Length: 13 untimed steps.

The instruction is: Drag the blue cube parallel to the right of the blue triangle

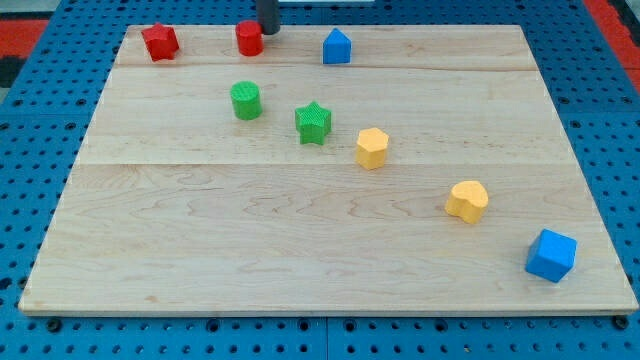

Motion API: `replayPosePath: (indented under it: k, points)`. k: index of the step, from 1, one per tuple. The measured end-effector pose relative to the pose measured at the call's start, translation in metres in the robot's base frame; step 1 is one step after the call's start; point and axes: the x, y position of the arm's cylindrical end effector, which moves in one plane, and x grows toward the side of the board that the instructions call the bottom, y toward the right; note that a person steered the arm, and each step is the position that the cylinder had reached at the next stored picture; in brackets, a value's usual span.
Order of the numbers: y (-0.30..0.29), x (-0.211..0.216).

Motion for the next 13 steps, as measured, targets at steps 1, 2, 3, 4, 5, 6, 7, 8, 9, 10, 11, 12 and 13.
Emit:
replayPosePath:
  k: [1, 2, 3, 4, 5, 6, 7, 8, 9, 10, 11, 12, 13]
  points:
    - [-0.023, 0.005]
    - [-0.005, 0.008]
    - [0.037, 0.027]
    - [0.031, 0.101]
    - [0.132, 0.144]
    - [0.259, 0.159]
    - [0.339, 0.228]
    - [0.413, 0.318]
    - [0.390, 0.373]
    - [0.361, 0.405]
    - [0.308, 0.380]
    - [0.254, 0.332]
    - [0.256, 0.362]
